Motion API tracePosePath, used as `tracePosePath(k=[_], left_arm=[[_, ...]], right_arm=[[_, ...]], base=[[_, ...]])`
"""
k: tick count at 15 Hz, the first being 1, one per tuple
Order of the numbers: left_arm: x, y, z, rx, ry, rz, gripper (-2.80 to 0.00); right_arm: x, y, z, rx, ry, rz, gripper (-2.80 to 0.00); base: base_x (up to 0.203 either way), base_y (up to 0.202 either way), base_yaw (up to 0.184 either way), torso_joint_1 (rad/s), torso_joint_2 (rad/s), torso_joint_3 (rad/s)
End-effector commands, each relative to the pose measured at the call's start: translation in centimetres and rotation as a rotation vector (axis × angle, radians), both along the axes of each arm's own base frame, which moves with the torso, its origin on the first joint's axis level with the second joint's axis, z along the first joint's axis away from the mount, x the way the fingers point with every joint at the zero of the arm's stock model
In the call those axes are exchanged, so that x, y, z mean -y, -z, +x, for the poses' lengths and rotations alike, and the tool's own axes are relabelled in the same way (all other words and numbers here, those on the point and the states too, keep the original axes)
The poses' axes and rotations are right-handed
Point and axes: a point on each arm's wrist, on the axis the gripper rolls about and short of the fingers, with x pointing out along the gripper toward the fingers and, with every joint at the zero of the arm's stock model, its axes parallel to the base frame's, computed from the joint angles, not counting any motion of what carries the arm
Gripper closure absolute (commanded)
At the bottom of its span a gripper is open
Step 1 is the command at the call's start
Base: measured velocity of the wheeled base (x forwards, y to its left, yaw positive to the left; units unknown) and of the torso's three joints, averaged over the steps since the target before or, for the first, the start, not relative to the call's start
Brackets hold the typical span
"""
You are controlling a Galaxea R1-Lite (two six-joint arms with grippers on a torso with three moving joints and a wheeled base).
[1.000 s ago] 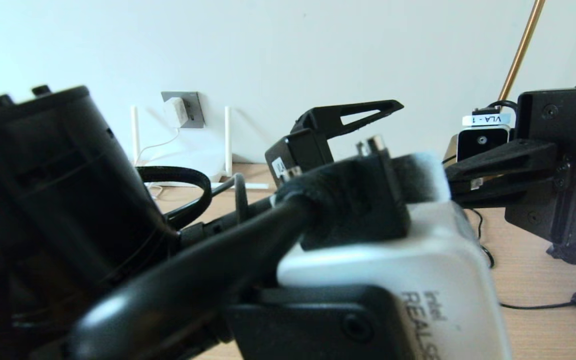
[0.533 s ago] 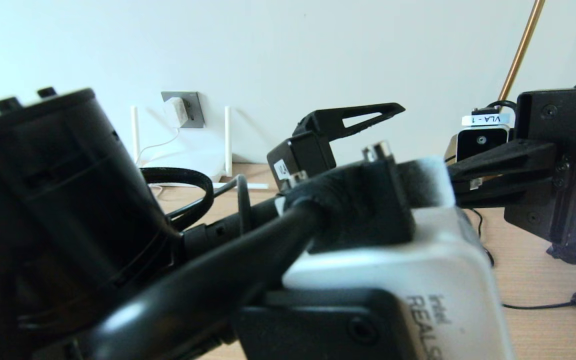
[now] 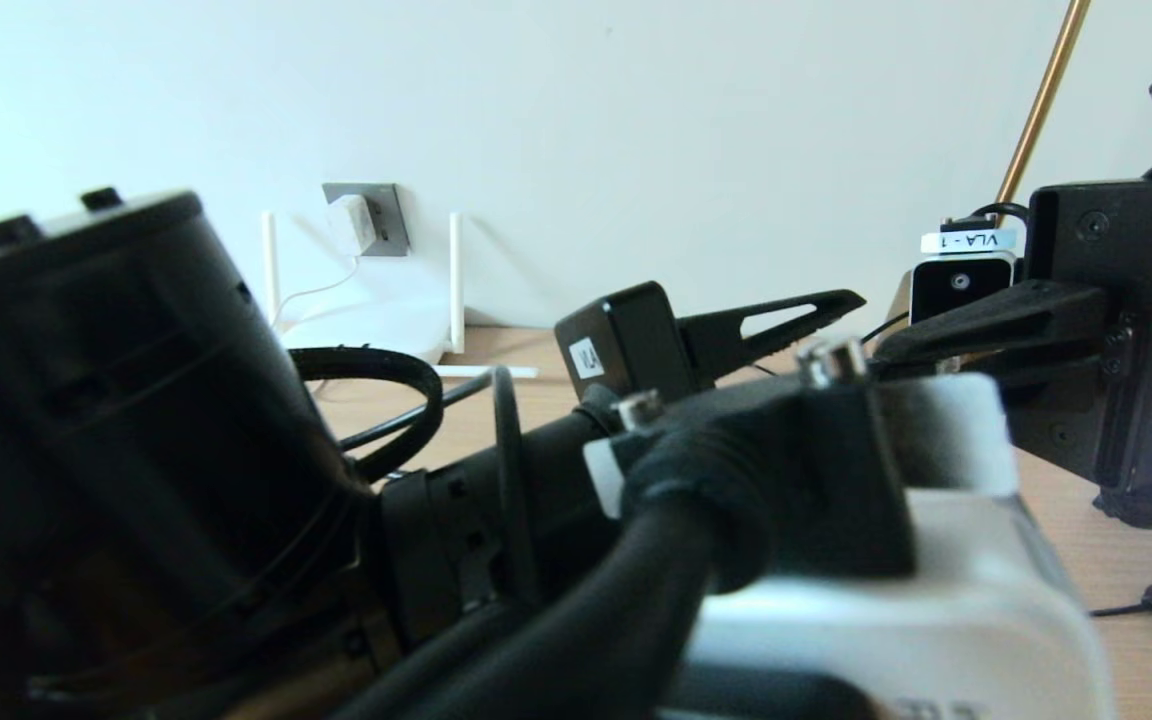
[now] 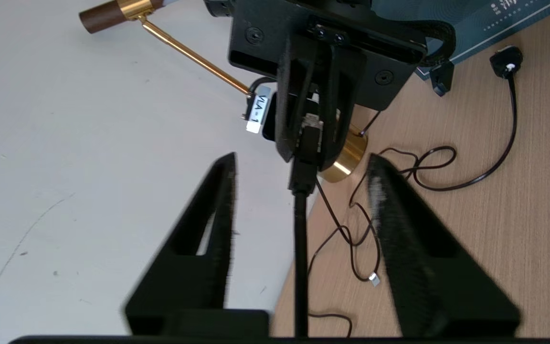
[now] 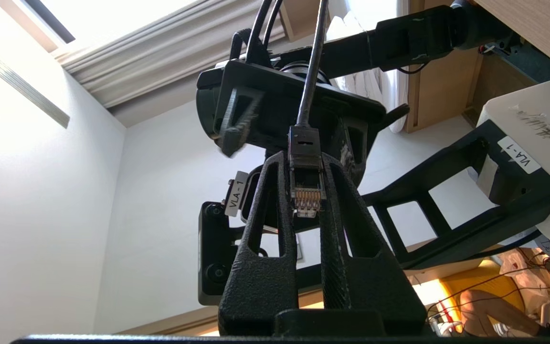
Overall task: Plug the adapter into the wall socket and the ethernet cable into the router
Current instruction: Align cable and router interface
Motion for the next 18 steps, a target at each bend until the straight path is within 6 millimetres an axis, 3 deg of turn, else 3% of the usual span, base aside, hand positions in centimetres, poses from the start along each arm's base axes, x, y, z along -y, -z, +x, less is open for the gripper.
tracePosePath(k=[1, 13, 14, 18], left_arm=[[0.53, 0.32, 0.16, 0.002, 0.003, 0.01, 0.0], [0.42, 0.26, -0.03, 0.002, 0.006, 0.006, 0.0], [0.39, 0.23, -0.05, 0.002, 0.006, 0.006, -2.8], [0.34, 0.12, -0.08, 0.005, 0.006, -0.001, -2.8]], right_arm=[[-0.04, 0.01, -0.04, -0.011, -0.009, 0.002, 0.0], [-0.42, 0.05, -0.26, -0.009, -0.025, 0.001, 0.0], [-0.42, 0.06, -0.27, -0.01, -0.025, 0.0, 0.0], [-0.41, 0.11, -0.3, -0.012, -0.025, 0.0, 0.0]], base=[[0.0, 0.0, 0.0, 0.0, 0.0, 0.0], [0.0, 0.0, 0.0, 0.0, 0.0, 0.0], [0.0, 0.0, 0.0, 0.0, 0.0, 0.0], [0.0, 0.0, 0.0, 0.0, 0.0, 0.0]])
